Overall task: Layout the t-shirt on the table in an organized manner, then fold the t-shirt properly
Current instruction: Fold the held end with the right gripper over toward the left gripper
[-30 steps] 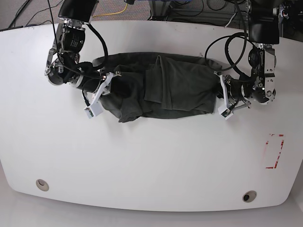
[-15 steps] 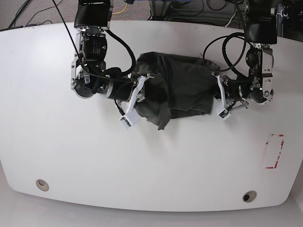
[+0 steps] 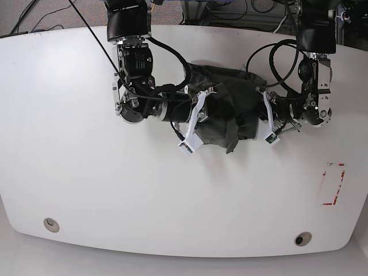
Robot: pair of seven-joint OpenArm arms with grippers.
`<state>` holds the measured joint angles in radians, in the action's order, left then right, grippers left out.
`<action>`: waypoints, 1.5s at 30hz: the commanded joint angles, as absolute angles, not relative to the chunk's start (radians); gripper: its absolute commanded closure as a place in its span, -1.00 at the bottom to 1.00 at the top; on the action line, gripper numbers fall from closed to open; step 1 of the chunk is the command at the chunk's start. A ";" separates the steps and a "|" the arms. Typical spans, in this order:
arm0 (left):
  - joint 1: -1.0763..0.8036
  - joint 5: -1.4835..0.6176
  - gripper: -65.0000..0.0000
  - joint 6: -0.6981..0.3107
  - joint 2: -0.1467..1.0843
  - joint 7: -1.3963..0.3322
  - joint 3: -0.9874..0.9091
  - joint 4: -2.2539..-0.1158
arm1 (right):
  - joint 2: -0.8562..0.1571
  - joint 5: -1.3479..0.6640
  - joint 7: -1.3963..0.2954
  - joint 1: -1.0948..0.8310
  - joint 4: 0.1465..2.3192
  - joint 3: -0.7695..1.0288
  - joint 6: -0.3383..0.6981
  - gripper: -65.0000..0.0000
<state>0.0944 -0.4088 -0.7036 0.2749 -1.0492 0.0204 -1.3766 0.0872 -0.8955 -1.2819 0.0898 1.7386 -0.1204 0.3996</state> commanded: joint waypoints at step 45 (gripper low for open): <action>0.062 -0.340 0.80 -0.698 0.251 -1.136 0.028 -1.359 | -0.053 -0.809 -1.254 0.321 1.811 -0.334 0.414 -0.49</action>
<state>0.0856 -0.4198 -0.7033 0.2527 -1.0306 0.0200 -1.3766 -0.0299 -0.7902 -1.2789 0.3008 1.7901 -0.3374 0.4110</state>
